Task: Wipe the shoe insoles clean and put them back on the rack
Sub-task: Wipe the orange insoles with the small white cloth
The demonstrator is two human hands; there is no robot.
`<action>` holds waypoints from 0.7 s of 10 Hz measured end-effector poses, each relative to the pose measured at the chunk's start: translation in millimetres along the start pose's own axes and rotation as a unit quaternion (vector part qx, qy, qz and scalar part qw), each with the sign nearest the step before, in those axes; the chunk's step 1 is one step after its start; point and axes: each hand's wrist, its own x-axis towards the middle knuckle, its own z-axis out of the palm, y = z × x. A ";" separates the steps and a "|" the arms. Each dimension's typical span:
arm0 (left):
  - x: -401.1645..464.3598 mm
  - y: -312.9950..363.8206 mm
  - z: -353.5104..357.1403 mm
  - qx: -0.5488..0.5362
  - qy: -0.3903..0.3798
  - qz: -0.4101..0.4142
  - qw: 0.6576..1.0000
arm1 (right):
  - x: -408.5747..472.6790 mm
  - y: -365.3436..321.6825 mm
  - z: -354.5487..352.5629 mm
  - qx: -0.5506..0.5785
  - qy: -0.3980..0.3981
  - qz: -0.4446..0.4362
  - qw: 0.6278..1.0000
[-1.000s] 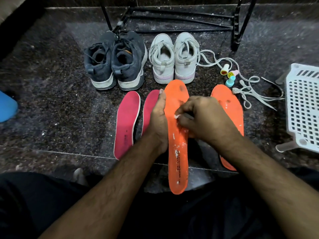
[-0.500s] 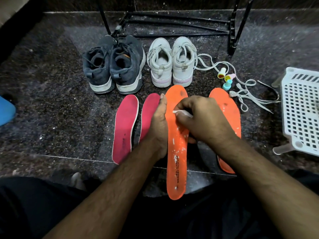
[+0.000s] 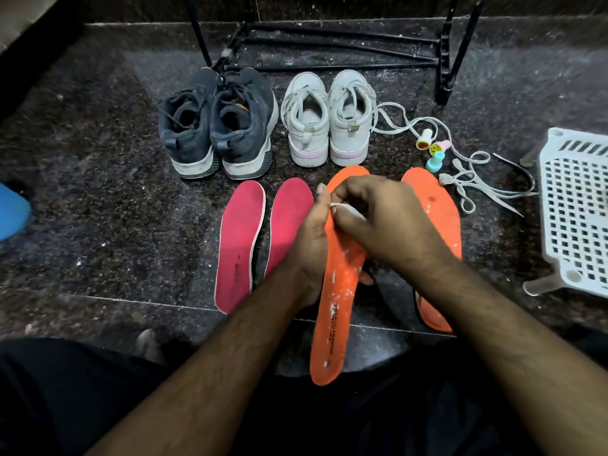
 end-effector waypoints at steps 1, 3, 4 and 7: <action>-0.3 -4.7 -3.8 -0.003 -0.010 0.002 1.000 | 8.1 12.6 -9.2 -0.018 0.008 0.030 0.999; 1.4 1.2 -1.3 -0.011 -0.041 0.015 0.999 | 15.1 24.9 -10.6 -0.076 0.066 0.068 0.993; -0.7 3.0 -3.4 -0.013 -0.044 0.019 0.999 | 10.5 10.1 -3.7 -0.035 0.013 -0.005 0.999; 4.3 0.7 -6.0 -0.007 -0.035 0.017 0.999 | 14.9 18.2 -4.6 -0.043 0.053 -0.003 0.998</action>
